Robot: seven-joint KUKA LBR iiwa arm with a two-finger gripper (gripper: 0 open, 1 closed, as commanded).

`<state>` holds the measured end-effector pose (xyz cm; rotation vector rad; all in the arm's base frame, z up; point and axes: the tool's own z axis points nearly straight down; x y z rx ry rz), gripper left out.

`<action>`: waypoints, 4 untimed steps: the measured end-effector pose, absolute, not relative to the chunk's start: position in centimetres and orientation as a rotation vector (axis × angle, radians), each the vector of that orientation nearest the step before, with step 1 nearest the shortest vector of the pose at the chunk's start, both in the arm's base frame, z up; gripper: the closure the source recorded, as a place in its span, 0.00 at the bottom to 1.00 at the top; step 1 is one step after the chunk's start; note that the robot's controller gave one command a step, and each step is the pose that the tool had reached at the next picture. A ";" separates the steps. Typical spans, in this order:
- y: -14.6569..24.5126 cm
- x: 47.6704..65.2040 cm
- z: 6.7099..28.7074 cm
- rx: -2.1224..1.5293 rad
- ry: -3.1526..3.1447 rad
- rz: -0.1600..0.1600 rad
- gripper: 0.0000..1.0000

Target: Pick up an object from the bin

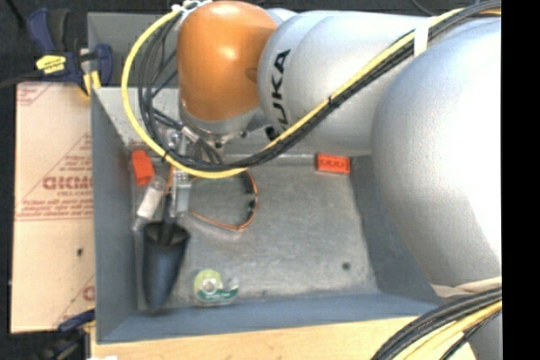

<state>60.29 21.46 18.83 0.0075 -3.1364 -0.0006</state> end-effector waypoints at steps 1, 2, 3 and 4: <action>21.3 60.5 19.4 0.000 -3.144 -0.003 0.00; 19.2 62.1 14.7 -0.159 -3.142 -0.005 0.00; 20.3 58.1 10.6 0.202 -3.139 -0.001 0.00; 19.2 60.4 9.2 0.411 -3.120 -0.005 0.00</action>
Offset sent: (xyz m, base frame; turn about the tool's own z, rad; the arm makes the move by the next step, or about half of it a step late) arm 0.0400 -0.0549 -0.1183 0.2654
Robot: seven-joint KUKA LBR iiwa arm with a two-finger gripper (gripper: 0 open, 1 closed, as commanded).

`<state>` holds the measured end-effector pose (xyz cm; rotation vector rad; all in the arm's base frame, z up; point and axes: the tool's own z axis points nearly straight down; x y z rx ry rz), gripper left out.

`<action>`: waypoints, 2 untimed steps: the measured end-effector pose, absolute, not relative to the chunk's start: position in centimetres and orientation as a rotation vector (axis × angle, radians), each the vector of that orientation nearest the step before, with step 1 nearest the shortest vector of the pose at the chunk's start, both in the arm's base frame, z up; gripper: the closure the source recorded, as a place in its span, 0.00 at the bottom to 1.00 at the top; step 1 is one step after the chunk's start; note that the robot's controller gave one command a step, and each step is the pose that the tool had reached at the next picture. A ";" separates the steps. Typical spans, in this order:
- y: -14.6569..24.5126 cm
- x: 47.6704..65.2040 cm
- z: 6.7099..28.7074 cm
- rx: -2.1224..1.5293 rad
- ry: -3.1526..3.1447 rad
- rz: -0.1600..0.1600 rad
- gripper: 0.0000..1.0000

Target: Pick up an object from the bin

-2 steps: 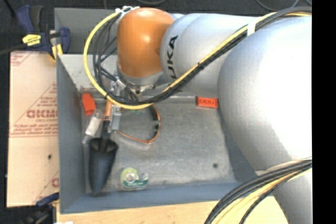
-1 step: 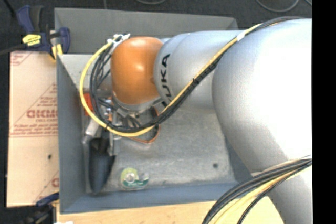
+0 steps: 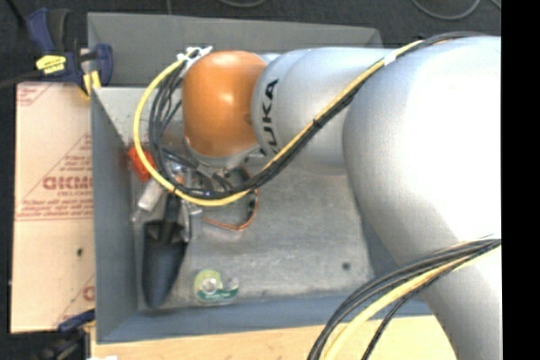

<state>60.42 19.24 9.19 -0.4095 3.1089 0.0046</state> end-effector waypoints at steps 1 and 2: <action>20.3 62.4 8.4 0.097 3.134 0.005 0.00; 16.9 62.0 7.4 0.507 3.089 0.016 1.00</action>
Offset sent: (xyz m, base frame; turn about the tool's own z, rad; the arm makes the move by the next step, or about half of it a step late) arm 0.0132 -0.0246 -0.0219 0.5877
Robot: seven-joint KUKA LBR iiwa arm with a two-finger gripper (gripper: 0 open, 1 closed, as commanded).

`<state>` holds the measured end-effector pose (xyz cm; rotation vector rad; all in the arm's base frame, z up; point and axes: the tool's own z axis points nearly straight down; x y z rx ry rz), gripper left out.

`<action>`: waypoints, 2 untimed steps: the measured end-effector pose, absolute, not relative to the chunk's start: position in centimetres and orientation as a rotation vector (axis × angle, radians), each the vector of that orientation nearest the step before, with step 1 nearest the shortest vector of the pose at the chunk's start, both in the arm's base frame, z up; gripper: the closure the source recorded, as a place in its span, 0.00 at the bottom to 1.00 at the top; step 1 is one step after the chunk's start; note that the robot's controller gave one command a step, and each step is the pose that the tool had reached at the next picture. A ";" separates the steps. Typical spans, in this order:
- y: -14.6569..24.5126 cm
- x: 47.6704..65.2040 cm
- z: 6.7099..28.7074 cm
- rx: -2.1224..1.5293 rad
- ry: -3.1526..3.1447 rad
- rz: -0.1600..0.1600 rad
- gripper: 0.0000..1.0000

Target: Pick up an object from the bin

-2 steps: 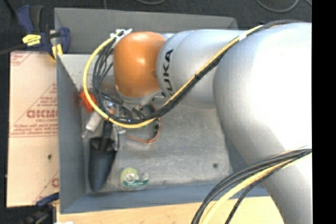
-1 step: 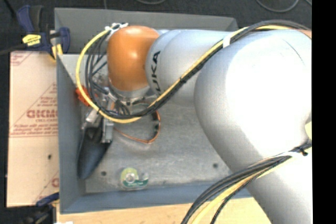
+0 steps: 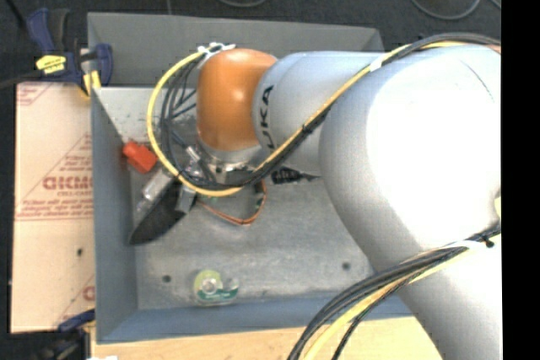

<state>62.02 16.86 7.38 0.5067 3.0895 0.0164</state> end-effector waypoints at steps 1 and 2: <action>16.9 62.0 7.4 0.506 3.090 0.015 1.00; 16.8 62.0 7.6 0.505 3.090 0.015 1.00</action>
Offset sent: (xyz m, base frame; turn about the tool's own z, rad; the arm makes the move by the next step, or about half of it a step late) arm 0.0000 0.0000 0.0241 0.0000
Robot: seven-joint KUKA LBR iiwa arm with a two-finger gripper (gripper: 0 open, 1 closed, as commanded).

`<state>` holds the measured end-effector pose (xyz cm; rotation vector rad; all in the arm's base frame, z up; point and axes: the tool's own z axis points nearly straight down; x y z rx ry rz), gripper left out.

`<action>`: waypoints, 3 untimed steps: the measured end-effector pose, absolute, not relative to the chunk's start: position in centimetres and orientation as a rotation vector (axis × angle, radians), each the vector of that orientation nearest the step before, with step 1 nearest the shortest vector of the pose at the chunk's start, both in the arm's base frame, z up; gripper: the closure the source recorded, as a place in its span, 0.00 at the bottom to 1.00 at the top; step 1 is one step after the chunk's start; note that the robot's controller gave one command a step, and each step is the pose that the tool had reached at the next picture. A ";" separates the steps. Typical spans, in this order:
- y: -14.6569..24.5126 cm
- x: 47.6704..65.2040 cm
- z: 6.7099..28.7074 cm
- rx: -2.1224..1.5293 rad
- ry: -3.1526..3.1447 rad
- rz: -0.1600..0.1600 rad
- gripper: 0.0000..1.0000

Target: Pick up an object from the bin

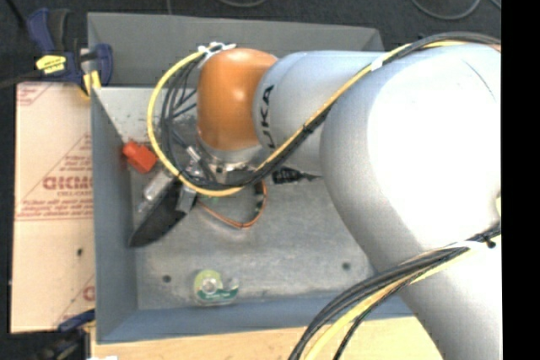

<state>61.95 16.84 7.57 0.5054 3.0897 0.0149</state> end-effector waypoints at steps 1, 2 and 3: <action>16.7 61.7 8.6 0.507 3.097 0.009 1.00; 16.7 61.7 10.9 0.508 3.100 0.006 1.00; 16.7 61.9 13.2 0.507 3.094 0.010 1.00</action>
Offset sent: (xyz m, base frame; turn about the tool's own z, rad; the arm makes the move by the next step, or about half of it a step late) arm 0.0000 0.0000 0.0116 0.0000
